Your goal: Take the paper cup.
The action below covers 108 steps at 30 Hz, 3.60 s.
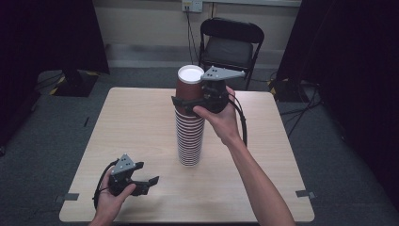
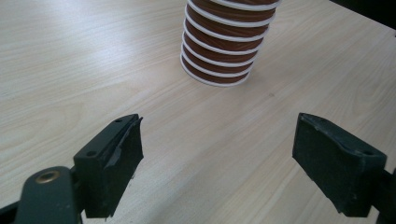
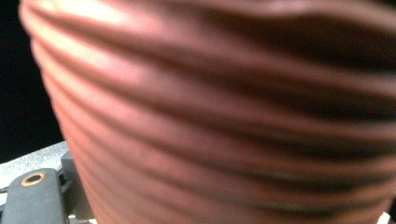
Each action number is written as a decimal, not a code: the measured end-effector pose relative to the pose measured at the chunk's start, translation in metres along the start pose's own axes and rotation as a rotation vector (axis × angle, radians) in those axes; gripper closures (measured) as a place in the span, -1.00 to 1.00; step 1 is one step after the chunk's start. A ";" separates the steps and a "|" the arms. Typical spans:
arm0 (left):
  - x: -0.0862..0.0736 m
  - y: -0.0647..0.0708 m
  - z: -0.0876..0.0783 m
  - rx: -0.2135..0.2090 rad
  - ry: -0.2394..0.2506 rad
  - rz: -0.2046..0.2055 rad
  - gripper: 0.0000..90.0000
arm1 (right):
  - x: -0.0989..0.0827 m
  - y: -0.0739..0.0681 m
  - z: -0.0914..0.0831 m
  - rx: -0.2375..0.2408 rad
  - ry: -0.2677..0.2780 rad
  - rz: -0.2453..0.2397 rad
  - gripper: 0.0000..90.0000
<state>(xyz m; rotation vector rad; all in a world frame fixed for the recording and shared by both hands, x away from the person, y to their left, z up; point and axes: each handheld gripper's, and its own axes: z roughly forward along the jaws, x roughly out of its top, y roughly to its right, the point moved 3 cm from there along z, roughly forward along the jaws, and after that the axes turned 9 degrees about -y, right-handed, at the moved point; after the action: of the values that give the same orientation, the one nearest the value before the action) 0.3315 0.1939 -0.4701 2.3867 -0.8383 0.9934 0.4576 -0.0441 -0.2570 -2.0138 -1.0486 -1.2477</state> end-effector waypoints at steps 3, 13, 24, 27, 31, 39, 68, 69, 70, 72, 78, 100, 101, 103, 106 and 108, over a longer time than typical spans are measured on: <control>0.000 0.000 0.000 0.002 -0.003 0.000 -0.65 | -0.001 -0.001 0.001 -0.010 -0.012 -0.011 -0.76; 0.000 0.000 0.001 0.003 -0.006 -0.005 -0.65 | 0.001 -0.001 0.000 -0.015 -0.002 -0.015 -0.72; -0.001 0.000 0.002 0.003 -0.009 -0.010 -0.65 | 0.007 -0.001 -0.007 -0.015 0.033 -0.020 -0.71; -0.001 0.000 0.002 0.003 -0.009 -0.010 -0.65 | 0.009 -0.001 -0.008 -0.009 0.044 -0.014 -0.70; -0.001 0.000 0.002 0.003 -0.009 -0.011 -0.65 | 0.012 -0.002 -0.010 -0.005 0.058 -0.012 -0.70; -0.001 0.000 0.002 0.005 -0.009 -0.013 -0.65 | 0.019 -0.003 -0.014 0.001 0.084 -0.009 -0.69; -0.001 0.000 0.003 0.005 -0.012 -0.015 -0.65 | 0.048 -0.008 -0.035 0.013 0.175 -0.003 -0.68; -0.001 0.000 0.003 0.006 -0.013 -0.015 -0.65 | 0.049 -0.008 -0.035 0.015 0.177 -0.002 -0.68; -0.001 0.000 0.002 0.006 -0.012 -0.016 -0.65 | 0.050 -0.008 -0.036 0.013 0.179 -0.001 -0.68; -0.001 -0.001 0.002 0.007 -0.012 -0.017 -0.65 | 0.051 -0.008 -0.038 0.015 0.187 0.002 -0.68; -0.001 -0.001 0.003 0.007 -0.013 -0.017 -0.64 | 0.057 -0.010 -0.043 0.013 0.199 -0.002 -0.68; -0.001 0.000 0.002 0.022 0.028 -0.012 -0.64 | 0.062 -0.003 -0.080 -0.032 0.241 -0.004 -0.68; -0.001 0.000 0.002 0.024 0.036 -0.013 -0.64 | 0.061 -0.002 -0.082 -0.036 0.243 -0.002 -0.68; 0.000 0.001 0.002 0.026 0.038 -0.003 -0.64 | 0.059 0.001 -0.088 -0.041 0.248 0.004 -0.68; 0.000 0.002 0.002 0.033 0.048 0.006 -0.64 | 0.056 0.004 -0.094 -0.060 0.243 0.009 -0.68; 0.001 0.004 0.001 0.037 0.057 0.010 -0.64 | 0.052 0.007 -0.098 -0.067 0.242 0.013 -0.68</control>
<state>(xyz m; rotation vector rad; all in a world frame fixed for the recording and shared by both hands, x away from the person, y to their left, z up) 0.3305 0.1901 -0.4698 2.3754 -0.8181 1.0845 0.4295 -0.1062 -0.1688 -1.8569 -0.8869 -1.4937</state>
